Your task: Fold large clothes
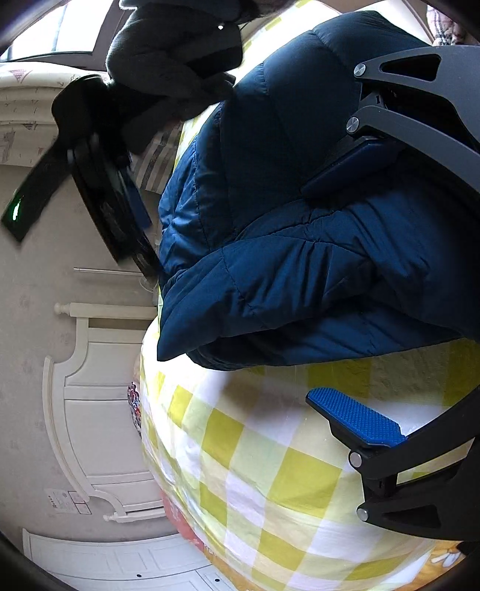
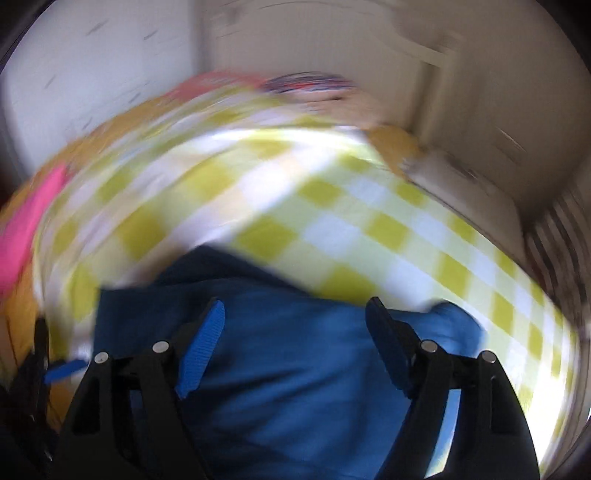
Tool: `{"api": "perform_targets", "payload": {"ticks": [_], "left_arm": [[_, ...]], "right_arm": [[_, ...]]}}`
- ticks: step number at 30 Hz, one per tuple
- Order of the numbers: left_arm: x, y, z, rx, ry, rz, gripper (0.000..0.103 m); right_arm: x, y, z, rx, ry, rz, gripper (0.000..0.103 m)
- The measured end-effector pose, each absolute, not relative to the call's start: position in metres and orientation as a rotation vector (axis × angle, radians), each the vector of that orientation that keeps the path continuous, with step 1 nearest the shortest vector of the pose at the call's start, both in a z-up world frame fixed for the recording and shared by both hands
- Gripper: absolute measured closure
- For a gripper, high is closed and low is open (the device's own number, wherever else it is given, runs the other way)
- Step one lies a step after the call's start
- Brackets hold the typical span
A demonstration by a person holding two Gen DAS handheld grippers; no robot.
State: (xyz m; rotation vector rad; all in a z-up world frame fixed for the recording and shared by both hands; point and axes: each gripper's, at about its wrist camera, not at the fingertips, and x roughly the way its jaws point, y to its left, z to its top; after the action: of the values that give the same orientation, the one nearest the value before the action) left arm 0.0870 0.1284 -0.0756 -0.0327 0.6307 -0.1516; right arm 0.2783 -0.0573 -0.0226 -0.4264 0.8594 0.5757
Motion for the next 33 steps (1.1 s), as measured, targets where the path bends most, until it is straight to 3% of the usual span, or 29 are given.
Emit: {"api": "perform_targets", "payload": {"ticks": [3,7,11,16,18,23,26,30,33], "left_arm": [[0.088,0.129,-0.076,-0.034,0.635,-0.143,0.004],[0.088,0.131,-0.077,-0.04,0.643,-0.158,0.004],[0.088,0.131,-0.076,-0.033,0.643,-0.159,0.004],[0.088,0.134,-0.076,-0.041,0.644,-0.162,0.004],[0.088,0.133,-0.076,-0.042,0.645,-0.16,0.004],[0.089,0.135,-0.076,-0.052,0.656,-0.164,0.004],[0.097,0.151,-0.074,-0.144,0.741,-0.269,0.004],[0.118,0.204,-0.085,-0.464,0.902,-0.41,0.004],[0.126,0.21,-0.096,-0.51,0.963,-0.458,0.004]], "right_arm": [[0.267,-0.016,-0.058,-0.684,0.853,0.494,0.022],[0.261,-0.013,-0.045,-0.706,0.83,0.482,0.022],[0.231,-0.056,-0.009,-0.514,0.764,0.536,0.021],[0.187,-0.148,0.008,-0.282,0.74,0.522,0.009],[0.176,-0.195,0.0,-0.111,0.771,0.538,0.002],[0.17,-0.275,-0.069,0.344,0.973,0.549,0.002],[0.166,-0.276,-0.095,0.432,0.991,0.636,0.002],[0.167,-0.262,-0.096,0.438,0.989,0.7,0.002],[0.165,-0.253,-0.094,0.417,0.987,0.697,0.002]]}}
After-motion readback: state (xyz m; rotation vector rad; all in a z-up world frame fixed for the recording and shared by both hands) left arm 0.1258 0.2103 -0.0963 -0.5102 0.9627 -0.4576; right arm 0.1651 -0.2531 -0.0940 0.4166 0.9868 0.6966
